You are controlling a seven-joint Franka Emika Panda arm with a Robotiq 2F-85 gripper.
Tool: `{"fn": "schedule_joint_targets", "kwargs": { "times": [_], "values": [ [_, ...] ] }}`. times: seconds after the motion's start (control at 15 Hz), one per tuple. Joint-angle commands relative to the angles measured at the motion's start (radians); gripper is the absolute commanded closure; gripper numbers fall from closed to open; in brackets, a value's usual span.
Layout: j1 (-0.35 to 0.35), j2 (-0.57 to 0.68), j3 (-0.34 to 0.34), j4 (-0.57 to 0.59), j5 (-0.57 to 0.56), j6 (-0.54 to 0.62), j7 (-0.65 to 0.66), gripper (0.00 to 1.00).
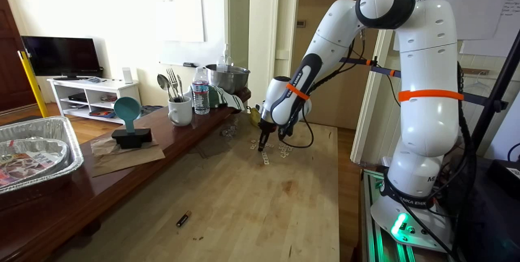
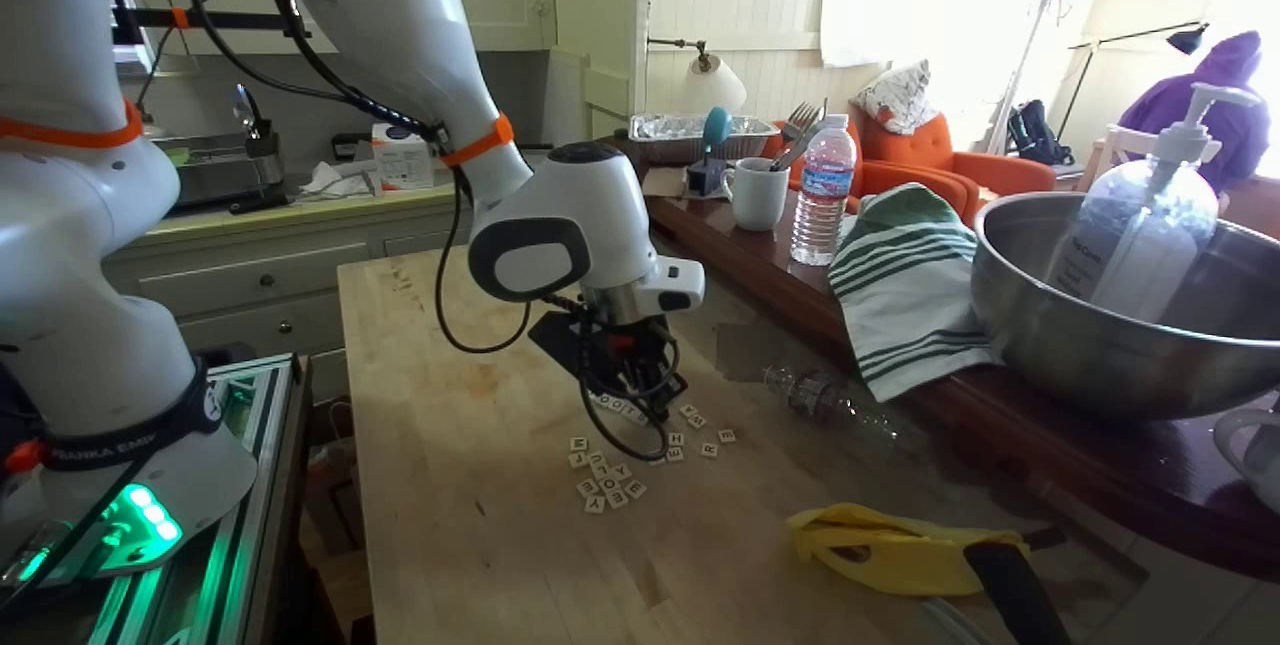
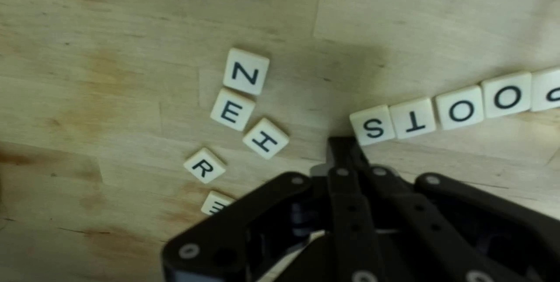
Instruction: Arrange the words to form poots
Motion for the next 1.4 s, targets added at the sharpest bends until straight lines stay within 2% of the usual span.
{"fn": "schedule_joint_targets", "kwargs": {
  "times": [0.0, 0.53, 1.0, 1.07, 1.13, 1.33],
  "values": [
    [0.0, -0.004, 0.007, 0.003, -0.002, -0.081, -0.002, 1.0],
    [0.027, -0.018, -0.025, 0.009, -0.016, -0.059, 0.019, 1.0],
    [0.024, -0.073, 0.006, -0.014, 0.006, -0.069, -0.01, 1.0],
    [0.021, -0.082, 0.016, -0.017, 0.014, -0.082, -0.019, 0.74],
    [0.011, -0.092, 0.037, -0.02, 0.03, -0.104, -0.04, 0.73],
    [0.009, -0.116, 0.064, -0.028, 0.067, -0.159, -0.091, 0.53]
  ]
}}
